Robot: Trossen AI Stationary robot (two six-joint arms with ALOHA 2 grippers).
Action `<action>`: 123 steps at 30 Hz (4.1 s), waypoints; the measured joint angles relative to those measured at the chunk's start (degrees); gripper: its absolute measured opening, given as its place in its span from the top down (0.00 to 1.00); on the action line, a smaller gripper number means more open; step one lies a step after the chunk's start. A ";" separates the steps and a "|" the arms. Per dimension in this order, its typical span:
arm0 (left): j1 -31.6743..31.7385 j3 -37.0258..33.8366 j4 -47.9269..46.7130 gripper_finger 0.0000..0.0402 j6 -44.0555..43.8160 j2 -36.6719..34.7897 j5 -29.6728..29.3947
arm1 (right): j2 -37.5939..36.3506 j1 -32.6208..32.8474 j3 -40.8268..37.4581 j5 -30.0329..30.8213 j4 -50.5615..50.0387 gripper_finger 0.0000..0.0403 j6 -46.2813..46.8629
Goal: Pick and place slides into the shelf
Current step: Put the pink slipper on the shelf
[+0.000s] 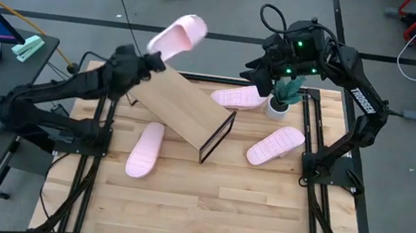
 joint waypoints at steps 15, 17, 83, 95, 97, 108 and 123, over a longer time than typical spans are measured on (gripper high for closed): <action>1.08 -23.78 21.44 0.81 -32.94 -0.68 0.85 | -0.02 0.00 0.01 0.02 0.15 0.49 0.30; -0.72 -23.75 19.80 0.81 -34.93 -1.56 -0.18 | -0.02 0.00 0.00 0.03 0.16 0.49 0.32; -9.38 -20.26 -19.94 0.78 -56.12 -9.11 -4.80 | -0.04 0.00 0.00 0.24 1.44 0.49 2.11; -9.42 -20.26 -19.91 0.49 -57.61 -9.13 -1.49 | -0.04 0.00 0.00 0.24 1.43 0.49 2.11; -9.41 -20.28 -18.88 0.49 -56.99 -9.54 -1.49 | -0.04 0.00 0.00 0.24 1.30 0.49 2.08; -9.66 -20.28 -19.91 0.59 -52.73 -11.51 -1.38 | -0.04 0.00 0.00 0.26 0.41 0.49 1.98; -9.77 -20.30 -24.43 0.82 -52.07 -11.79 -1.58 | -0.04 0.00 0.00 0.24 -0.13 0.49 2.04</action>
